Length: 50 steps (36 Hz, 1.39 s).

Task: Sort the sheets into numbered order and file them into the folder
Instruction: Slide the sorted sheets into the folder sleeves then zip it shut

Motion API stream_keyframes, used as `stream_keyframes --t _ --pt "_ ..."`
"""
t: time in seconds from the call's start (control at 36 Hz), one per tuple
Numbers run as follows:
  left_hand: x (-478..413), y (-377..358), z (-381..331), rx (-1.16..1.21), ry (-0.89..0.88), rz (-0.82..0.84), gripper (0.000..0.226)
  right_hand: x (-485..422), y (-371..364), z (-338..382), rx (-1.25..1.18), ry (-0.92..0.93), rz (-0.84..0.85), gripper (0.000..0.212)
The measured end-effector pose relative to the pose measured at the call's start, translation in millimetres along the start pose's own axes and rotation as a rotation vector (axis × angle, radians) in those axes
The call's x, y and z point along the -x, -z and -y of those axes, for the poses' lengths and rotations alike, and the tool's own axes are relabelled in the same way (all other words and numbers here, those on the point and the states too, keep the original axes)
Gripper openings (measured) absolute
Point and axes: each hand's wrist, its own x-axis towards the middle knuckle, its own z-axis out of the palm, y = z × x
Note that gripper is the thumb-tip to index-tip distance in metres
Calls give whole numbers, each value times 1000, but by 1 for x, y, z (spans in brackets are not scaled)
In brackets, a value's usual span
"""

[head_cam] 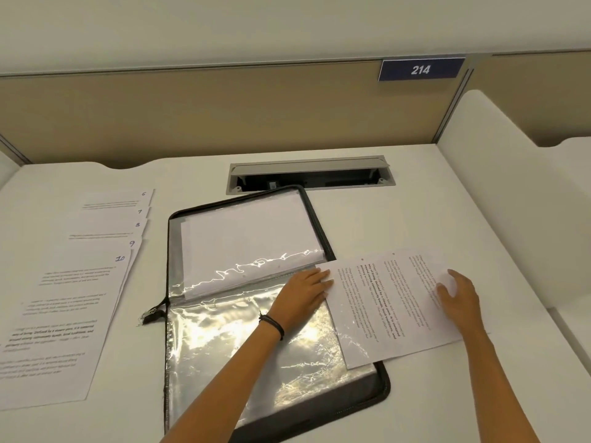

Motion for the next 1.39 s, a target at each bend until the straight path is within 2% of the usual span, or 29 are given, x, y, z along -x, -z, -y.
stream_keyframes --t 0.17,0.39,0.56,0.67,0.75,0.81,0.92,1.0,1.17,1.39 --pt "5 4 -4 32 6 -34 37 4 0 7 -5 -20 59 48" --pt "24 11 1 54 74 -85 38 13 -5 13 -12 -58 87 43" --pt "50 22 16 123 231 -238 29 23 -3 18 -74 -90 24 36" --pt "73 28 33 106 300 -275 46 34 -2 27 -162 -79 10 31" --pt "87 37 41 102 319 -313 47 40 -5 33 -193 -73 17 31" --pt "96 45 41 111 344 -343 47 42 -9 37 -200 -77 34 32" --pt "118 54 52 117 472 -431 25 43 -15 44 -204 -77 63 29" --pt "135 59 63 115 579 -515 25 42 -19 49 -193 -81 101 28" --pt "162 72 74 105 685 -624 22 47 -36 72 -211 -46 226 26" --pt "186 75 76 245 858 -704 26 53 -61 96 -196 -21 319 18"
